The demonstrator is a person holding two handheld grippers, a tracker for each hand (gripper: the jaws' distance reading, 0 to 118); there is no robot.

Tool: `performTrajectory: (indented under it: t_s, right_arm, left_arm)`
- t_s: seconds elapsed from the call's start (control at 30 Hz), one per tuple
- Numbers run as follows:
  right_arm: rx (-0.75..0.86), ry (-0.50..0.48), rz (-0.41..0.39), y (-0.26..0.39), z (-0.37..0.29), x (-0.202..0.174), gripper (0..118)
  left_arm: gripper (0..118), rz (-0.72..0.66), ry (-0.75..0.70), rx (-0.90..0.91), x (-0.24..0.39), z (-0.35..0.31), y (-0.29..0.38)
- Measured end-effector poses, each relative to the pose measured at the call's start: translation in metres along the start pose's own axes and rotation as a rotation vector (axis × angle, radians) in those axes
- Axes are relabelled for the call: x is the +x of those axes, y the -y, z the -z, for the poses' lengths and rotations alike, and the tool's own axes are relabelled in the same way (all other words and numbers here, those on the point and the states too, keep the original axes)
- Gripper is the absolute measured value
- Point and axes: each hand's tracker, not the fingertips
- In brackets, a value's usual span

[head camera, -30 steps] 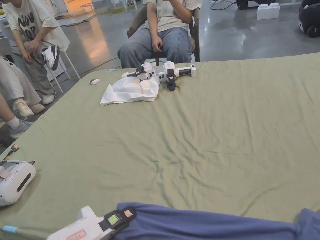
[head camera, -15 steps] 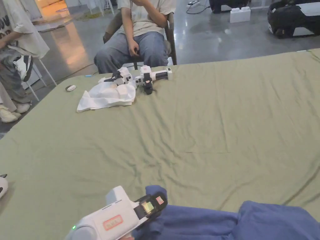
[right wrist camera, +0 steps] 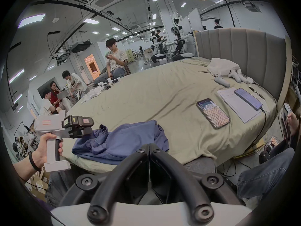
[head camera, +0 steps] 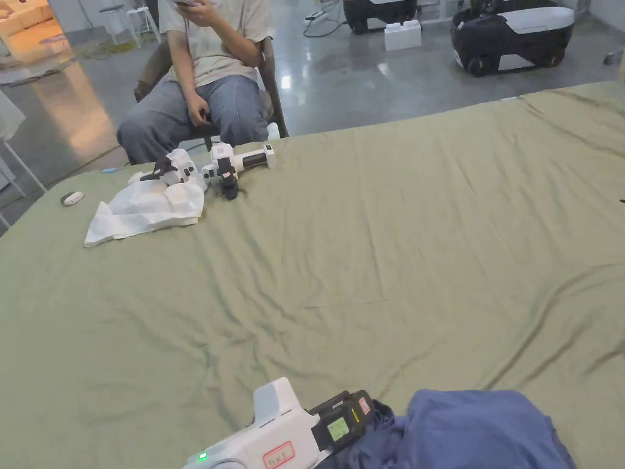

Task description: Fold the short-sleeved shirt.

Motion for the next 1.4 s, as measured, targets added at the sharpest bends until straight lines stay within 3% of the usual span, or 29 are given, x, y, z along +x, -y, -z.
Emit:
performTrajectory:
  t_s: [0.07,0.17,0.27,0.4,0.43,0.47,0.5,0.57,0.63,0.77,0.83,0.9,1.0,1.07,1.3,1.4]
  right_arm:
    - [-0.003,0.002,0.003,0.0,0.001,0.001,0]
    - [-0.011,-0.004,0.002,0.001,0.003,-0.001,0]
    - [-0.014,-0.011,-0.006,0.0,0.003,-0.006,0]
    - [-0.02,-0.021,-0.017,0.0,0.004,-0.013,0]
    - [-0.021,-0.024,-0.019,0.0,0.005,-0.014,0]
    - [-0.024,-0.029,-0.019,0.0,0.007,-0.013,0]
    - [-0.029,-0.033,-0.018,0.0,0.009,-0.014,0]
    - [-0.031,-0.042,-0.023,-0.001,0.011,-0.016,0]
    - [-0.033,-0.053,-0.029,-0.002,0.013,-0.018,0]
    - [-0.035,-0.068,-0.039,-0.002,0.015,-0.019,0]
    - [-0.041,-0.07,-0.044,-0.001,0.015,-0.021,0]
    - [-0.044,-0.068,-0.05,0.0,0.014,-0.021,0]
    - [-0.044,-0.058,-0.048,0.001,0.011,-0.021,0]
    - [-0.039,-0.05,-0.041,0.001,0.008,-0.019,0]
    - [-0.04,-0.044,-0.036,-0.004,0.008,-0.017,0]
    - [-0.036,-0.05,-0.025,-0.004,0.011,-0.014,0]
  left_arm:
    - [0,-0.029,-0.005,-0.009,-0.013,0.002,0.003]
    - [0,-0.091,0.042,-0.143,-0.023,0.031,0.017]
    - [0,-0.012,0.051,-0.264,-0.016,0.061,0.042]
    - [1,-0.008,0.037,-0.228,-0.01,0.056,0.037]
    - [6,-0.007,0.039,-0.227,-0.01,0.049,0.033]
    - [28,0.046,0.055,-0.195,-0.01,0.037,0.027]
    - [58,0.086,0.043,-0.163,-0.013,0.024,0.02]
    - [78,0.066,0.059,-0.097,-0.03,-0.005,0.004]
    - [102,-0.039,0.061,-0.027,-0.059,-0.032,-0.011]
    - [101,-0.271,-0.007,0.07,-0.126,-0.058,-0.024]
    - [96,-0.34,-0.002,0.053,-0.15,-0.053,-0.02]
    - [75,-0.415,0.066,-0.016,-0.164,-0.04,-0.008]
    - [22,-0.515,0.11,-0.001,-0.165,-0.023,0.015]
    - [9,-0.512,0.084,0.025,-0.161,-0.018,0.023]
    - [6,-0.403,0.041,0.182,-0.155,-0.085,-0.014]
    - [6,-0.222,-0.081,0.211,-0.138,-0.125,-0.044]
